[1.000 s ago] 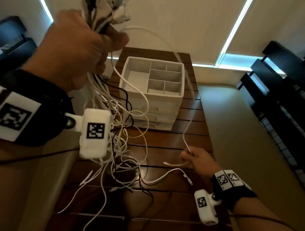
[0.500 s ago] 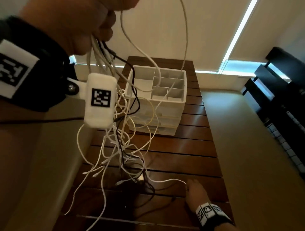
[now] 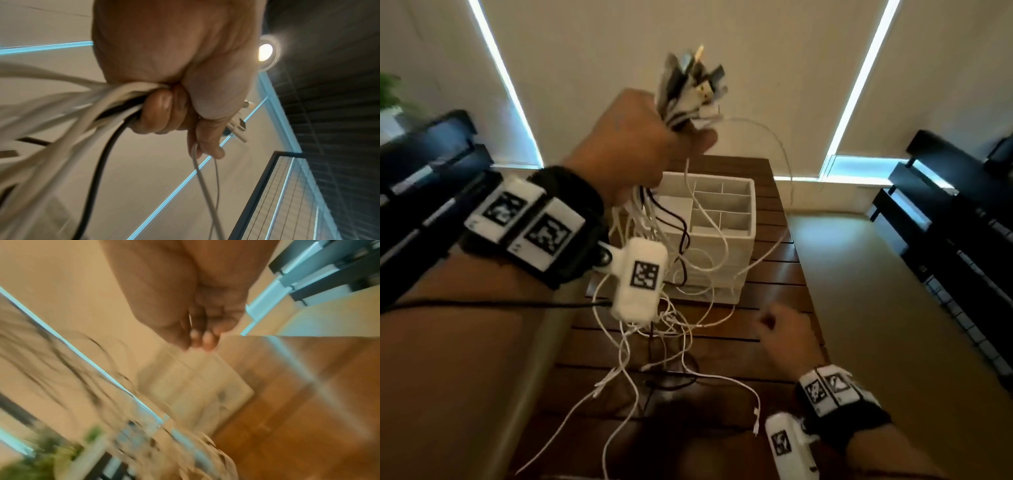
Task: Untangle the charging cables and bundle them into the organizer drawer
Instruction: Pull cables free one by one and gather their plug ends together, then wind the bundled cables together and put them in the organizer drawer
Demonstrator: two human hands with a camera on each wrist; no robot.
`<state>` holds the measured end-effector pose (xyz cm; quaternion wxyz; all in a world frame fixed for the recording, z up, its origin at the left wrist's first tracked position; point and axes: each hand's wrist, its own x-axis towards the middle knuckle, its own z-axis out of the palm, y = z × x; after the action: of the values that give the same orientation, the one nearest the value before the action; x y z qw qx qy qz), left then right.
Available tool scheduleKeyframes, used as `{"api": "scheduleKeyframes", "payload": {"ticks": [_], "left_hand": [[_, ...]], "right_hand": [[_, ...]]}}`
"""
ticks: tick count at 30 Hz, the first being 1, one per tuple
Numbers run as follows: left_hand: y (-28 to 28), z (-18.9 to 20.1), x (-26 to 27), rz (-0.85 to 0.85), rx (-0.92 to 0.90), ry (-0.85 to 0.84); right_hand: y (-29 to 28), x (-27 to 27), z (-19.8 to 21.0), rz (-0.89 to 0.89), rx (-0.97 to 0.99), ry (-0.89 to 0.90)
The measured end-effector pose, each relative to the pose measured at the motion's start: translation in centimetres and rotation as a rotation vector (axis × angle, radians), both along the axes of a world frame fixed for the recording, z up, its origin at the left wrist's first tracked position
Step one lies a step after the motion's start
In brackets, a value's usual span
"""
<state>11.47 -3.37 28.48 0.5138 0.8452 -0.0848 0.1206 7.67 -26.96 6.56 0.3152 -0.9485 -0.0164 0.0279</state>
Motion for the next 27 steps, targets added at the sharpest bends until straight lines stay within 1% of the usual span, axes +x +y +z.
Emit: {"api": "scheduleKeyframes", "payload": {"ticks": [2, 3, 4, 5, 6, 8, 9, 10, 11, 13, 14, 15, 16, 17, 18, 19, 20, 21, 22, 23, 24, 27], "left_hand": [[-1.1, -2.8, -0.8, 0.026, 0.053, 0.007], [-1.3, -3.4, -0.7, 0.036, 0.048, 0.013], [-1.0, -4.0, -0.3, 0.019, 0.027, 0.032], [-1.0, -4.0, -0.5, -0.002, 0.017, 0.053], [-1.2, -4.1, -0.8, -0.012, 0.025, 0.053], [-1.8, -4.0, -1.1, -0.011, 0.008, 0.045], [-1.9, -3.8, -1.0, 0.014, -0.054, 0.048], [-1.8, -3.5, -0.8, 0.029, -0.151, 0.059], [-1.5, -3.2, -0.6, 0.020, -0.286, 0.072], [-0.5, -2.2, -0.8, -0.042, -0.513, 0.072], [-0.1, -1.8, -1.0, -0.066, -0.591, 0.059], [0.5, -1.5, -1.2, -0.090, -0.634, 0.045], [0.9, -1.4, -1.5, -0.103, -0.655, 0.043], [1.2, -1.4, -1.6, -0.105, -0.657, 0.045], [1.2, -1.6, -1.7, -0.107, -0.643, 0.051], [0.9, -1.9, -1.8, -0.115, -0.633, 0.056], [0.6, -1.9, -2.0, -0.116, -0.616, 0.050], [0.1, -2.2, -2.1, -0.125, -0.604, 0.046], [-0.6, -2.2, -2.3, -0.129, -0.602, 0.044], [-1.2, -2.2, -2.4, -0.138, -0.611, 0.045], [-1.8, -2.0, -2.6, -0.149, -0.632, 0.054], [-2.6, -0.9, -2.9, -0.213, -0.708, 0.074]], "right_hand": [[1.1, 0.4, 5.8, -0.116, 0.275, -0.391], [1.5, 0.3, 8.8, -0.132, 0.410, -0.593], [1.9, 0.3, 11.4, -0.081, 0.514, -0.760], [2.3, 0.3, 13.7, 0.019, 0.562, -0.849], [2.7, 0.7, 15.2, 0.140, 0.576, -0.807], [3.9, 2.1, 16.7, 0.353, 0.506, -0.491], [4.6, 2.8, 16.5, 0.414, 0.470, -0.363], [5.3, 3.6, 15.5, 0.447, 0.455, -0.285], [5.8, 4.2, 14.2, 0.432, 0.392, -0.255], [6.1, 4.7, 11.2, 0.433, 0.176, -0.243], [6.0, 4.6, 9.8, 0.440, 0.099, -0.218], [5.9, 4.3, 8.9, 0.420, 0.076, -0.196], [5.9, 3.9, 8.6, 0.363, 0.110, -0.219], [6.0, 3.3, 9.1, 0.289, 0.196, -0.280], [6.0, 2.7, 10.0, 0.230, 0.327, -0.349], [6.1, 1.9, 11.3, 0.224, 0.475, -0.378], [6.6, 1.3, 12.7, 0.288, 0.596, -0.352], [7.2, 0.8, 14.0, 0.382, 0.660, -0.266], [7.9, 0.4, 15.1, 0.459, 0.651, -0.169], [8.7, 0.3, 15.5, 0.512, 0.614, -0.129], [9.5, 0.6, 15.6, 0.531, 0.603, -0.141], [11.2, 1.4, 15.5, 0.477, 0.704, -0.249]]}}
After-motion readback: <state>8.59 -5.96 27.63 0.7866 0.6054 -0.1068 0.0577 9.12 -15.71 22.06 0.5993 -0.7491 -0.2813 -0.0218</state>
